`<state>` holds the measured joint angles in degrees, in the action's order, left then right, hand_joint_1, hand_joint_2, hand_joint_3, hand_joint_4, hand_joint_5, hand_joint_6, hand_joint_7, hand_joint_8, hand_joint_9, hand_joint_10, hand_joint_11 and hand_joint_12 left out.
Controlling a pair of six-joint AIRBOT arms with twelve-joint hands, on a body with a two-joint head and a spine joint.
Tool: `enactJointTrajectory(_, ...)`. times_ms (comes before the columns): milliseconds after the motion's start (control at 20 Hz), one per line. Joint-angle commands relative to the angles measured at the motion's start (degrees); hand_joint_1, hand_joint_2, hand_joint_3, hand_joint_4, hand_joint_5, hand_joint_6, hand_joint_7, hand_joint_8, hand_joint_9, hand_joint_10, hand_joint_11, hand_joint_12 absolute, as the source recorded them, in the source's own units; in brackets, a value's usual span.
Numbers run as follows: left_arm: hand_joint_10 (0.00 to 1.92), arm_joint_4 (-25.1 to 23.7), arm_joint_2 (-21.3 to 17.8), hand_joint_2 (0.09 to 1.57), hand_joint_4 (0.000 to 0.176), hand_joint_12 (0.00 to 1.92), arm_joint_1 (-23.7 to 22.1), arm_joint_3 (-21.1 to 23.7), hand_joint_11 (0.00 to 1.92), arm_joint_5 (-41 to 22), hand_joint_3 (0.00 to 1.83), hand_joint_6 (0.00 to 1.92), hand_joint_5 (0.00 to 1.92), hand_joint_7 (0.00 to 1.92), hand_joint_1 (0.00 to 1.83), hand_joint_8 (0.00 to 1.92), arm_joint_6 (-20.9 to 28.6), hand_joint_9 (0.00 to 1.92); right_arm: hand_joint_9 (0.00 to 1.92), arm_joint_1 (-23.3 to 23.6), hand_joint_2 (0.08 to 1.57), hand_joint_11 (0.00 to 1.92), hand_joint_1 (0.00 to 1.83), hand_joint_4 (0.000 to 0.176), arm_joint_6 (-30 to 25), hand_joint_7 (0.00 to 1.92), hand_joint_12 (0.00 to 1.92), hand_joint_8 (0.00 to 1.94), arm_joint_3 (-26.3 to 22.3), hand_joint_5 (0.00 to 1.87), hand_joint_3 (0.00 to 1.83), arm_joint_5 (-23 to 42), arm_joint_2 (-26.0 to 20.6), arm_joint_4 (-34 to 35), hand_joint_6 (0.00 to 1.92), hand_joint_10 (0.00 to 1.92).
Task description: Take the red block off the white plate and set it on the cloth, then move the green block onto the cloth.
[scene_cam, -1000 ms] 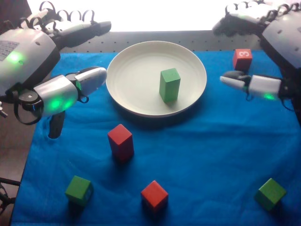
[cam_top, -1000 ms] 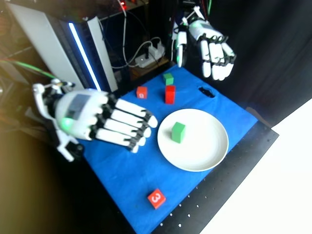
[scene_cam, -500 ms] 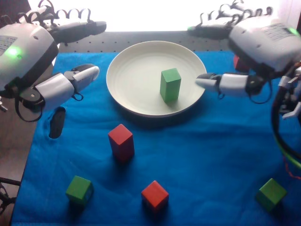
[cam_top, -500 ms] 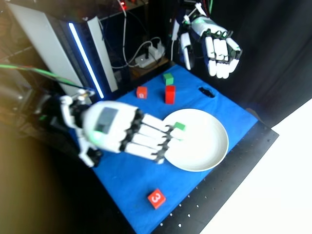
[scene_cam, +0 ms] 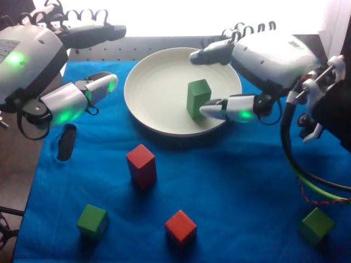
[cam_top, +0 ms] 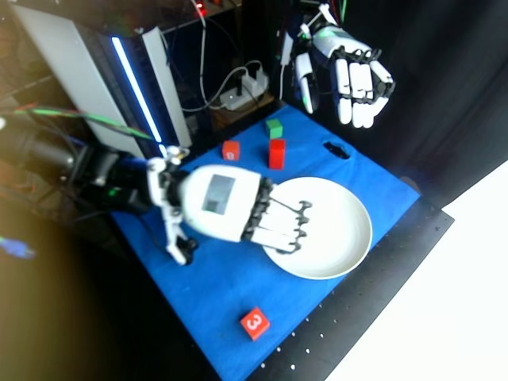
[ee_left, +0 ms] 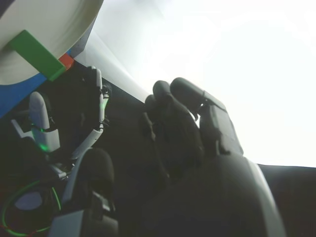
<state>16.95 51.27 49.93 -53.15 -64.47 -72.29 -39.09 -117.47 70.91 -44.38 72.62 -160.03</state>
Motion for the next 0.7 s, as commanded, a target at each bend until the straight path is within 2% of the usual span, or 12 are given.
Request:
enactJointTrajectory(0, 0.13, -1.0, 0.1, 1.33, 0.039, 1.42, -0.8, -0.3, 0.13, -7.1, 0.0, 0.01, 0.56, 0.57, 0.5, 0.0, 0.0, 0.55, 0.38, 1.2, 0.95, 0.19, 0.95, 0.0, -0.3, 0.66, 1.64, 0.08, 0.6, 0.62, 0.0, -5.4, 0.5, -1.0, 0.0, 1.0)
enactJointTrajectory(100, 0.26, -1.0, 0.1, 1.32, 0.018, 1.41, -0.8, -0.3, 0.15, -7.2, 0.0, 0.01, 0.6, 0.62, 0.48, 0.01, 0.0, 0.54, 0.42, 1.5, 0.95, 0.21, 0.93, 0.0, -0.3, 0.66, 1.53, 0.04, 1.3, 0.6, 0.0, -4.3, 1.4, -1.0, 0.0, 0.83)
enactJointTrajectory(200, 0.55, -1.0, 0.2, 1.33, 0.023, 1.46, -0.8, -0.2, 0.11, -7.4, 0.0, 0.0, 0.6, 0.63, 0.43, 0.01, 0.0, 0.43, 0.48, 1.6, 0.95, 0.25, 0.9, 0.0, -0.3, 0.66, 1.45, 0.01, 2.2, 0.59, 0.0, -3.1, 2.3, -1.0, 0.0, 0.67)
enactJointTrajectory(250, 0.6, -1.0, 0.2, 1.33, 0.034, 1.44, -0.8, -0.2, 0.11, -7.4, 0.0, 0.0, 0.6, 0.63, 0.42, 0.01, 0.0, 0.4, 0.48, 1.7, 0.95, 0.24, 0.92, 0.0, -0.3, 0.65, 1.46, 0.01, 3.0, 0.59, 0.0, -2.2, 2.9, -1.0, 0.0, 0.65)
enactJointTrajectory(300, 0.65, -1.0, 0.2, 1.33, 0.034, 1.45, -0.8, -0.2, 0.11, -7.5, 0.0, 0.0, 0.61, 0.64, 0.42, 0.01, 0.0, 0.39, 0.47, 1.9, 0.95, 0.23, 0.93, 0.0, -0.3, 0.65, 1.46, 0.0, 3.6, 0.59, 0.0, -1.4, 3.4, -1.0, 0.0, 0.63)
enactJointTrajectory(350, 0.65, -1.0, 0.2, 1.34, 0.027, 1.44, -0.8, -0.2, 0.12, -7.5, 0.0, 0.01, 0.61, 0.64, 0.43, 0.01, 0.0, 0.38, 0.47, 1.9, 0.95, 0.19, 0.93, 0.0, -0.3, 0.65, 1.46, 0.0, 4.1, 0.59, 0.0, -0.9, 4.0, -1.0, 0.0, 0.59)
enactJointTrajectory(450, 0.69, -1.0, 0.2, 1.34, 0.033, 1.45, -0.8, -0.1, 0.14, -7.5, 0.0, 0.0, 0.62, 0.64, 0.4, 0.01, 0.0, 0.36, 0.52, 2.1, 0.97, 0.17, 0.95, 0.0, -0.3, 0.66, 1.42, 0.0, 5.1, 0.57, 0.0, 0.4, 4.8, -0.9, 0.0, 0.46)
enactJointTrajectory(500, 0.71, -1.0, 0.3, 1.34, 0.018, 1.45, -0.8, -0.1, 0.14, -7.5, 0.0, 0.01, 0.63, 0.65, 0.4, 0.01, 0.0, 0.37, 0.54, 2.1, 0.97, 0.18, 0.96, 0.0, -0.3, 0.66, 1.4, 0.0, 5.4, 0.57, 0.0, 0.8, 5.1, -0.9, 0.0, 0.39)
enactJointTrajectory(550, 0.73, -1.0, 0.3, 1.35, 0.012, 1.47, -0.9, -0.1, 0.13, -7.5, 0.0, 0.01, 0.62, 0.65, 0.4, 0.01, 0.0, 0.36, 0.57, 2.1, 0.99, 0.18, 0.98, 0.0, -0.3, 0.69, 1.43, 0.01, 5.6, 0.57, 0.0, 1.1, 5.2, -0.8, 0.0, 0.37)
enactJointTrajectory(650, 0.74, -1.0, 0.3, 1.34, 0.022, 1.47, -0.9, -0.1, 0.1, -7.6, 0.0, 0.0, 0.62, 0.64, 0.41, 0.01, 0.0, 0.35, 0.65, 2.1, 1.05, 0.21, 1.06, 0.0, -0.3, 0.81, 1.51, 0.04, 5.8, 0.64, 0.01, 1.2, 5.3, -0.8, 0.01, 0.43)
